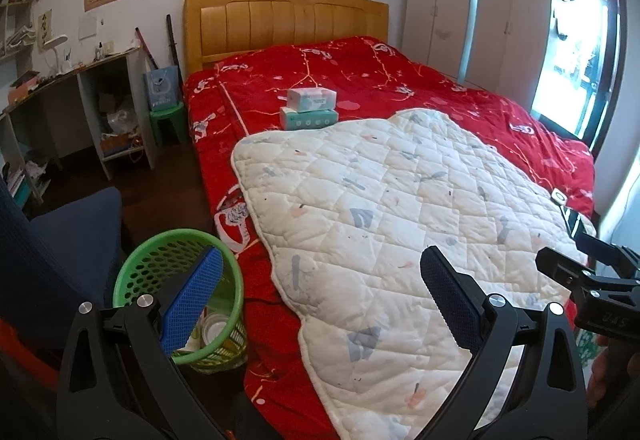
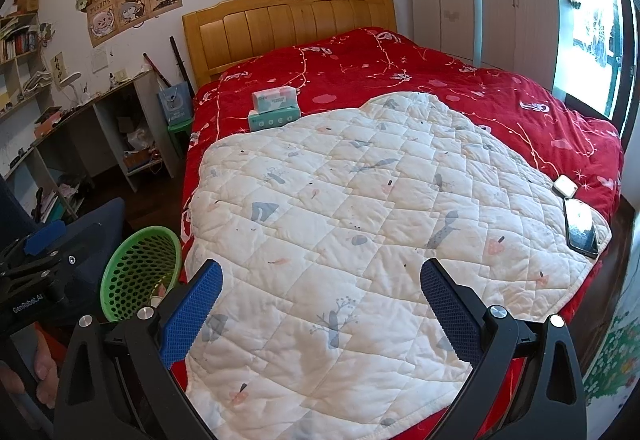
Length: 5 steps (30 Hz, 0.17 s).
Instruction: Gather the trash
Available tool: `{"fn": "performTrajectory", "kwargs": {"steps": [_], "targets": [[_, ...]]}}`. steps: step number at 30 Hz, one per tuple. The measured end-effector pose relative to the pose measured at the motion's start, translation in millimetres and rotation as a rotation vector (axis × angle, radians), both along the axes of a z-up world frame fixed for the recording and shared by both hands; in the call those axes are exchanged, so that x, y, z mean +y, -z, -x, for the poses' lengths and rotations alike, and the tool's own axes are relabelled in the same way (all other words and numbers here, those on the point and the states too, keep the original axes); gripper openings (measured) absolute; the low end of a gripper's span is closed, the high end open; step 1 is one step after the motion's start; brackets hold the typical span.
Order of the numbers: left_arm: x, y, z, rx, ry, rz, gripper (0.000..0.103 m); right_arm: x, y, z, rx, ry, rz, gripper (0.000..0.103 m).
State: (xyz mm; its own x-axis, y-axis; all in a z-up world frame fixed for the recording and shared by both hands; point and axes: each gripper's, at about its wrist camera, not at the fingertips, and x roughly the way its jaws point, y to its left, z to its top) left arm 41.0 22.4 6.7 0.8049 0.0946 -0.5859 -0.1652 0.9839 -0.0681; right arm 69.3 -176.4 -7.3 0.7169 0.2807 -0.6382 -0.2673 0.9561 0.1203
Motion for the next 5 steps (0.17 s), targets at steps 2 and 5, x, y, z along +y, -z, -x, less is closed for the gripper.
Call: {"fn": "performTrajectory", "kwargs": {"steps": [2,5], "targets": [[0.1,1.3,-0.9,0.003,0.002,-0.001,0.098,-1.4,1.7,-0.7,0.003,0.003,0.000,0.096],[0.8,2.7,-1.5,0.006,-0.002,-0.002,0.098,-2.9,3.1,-1.2,0.005,0.005,-0.002,0.096]]}}
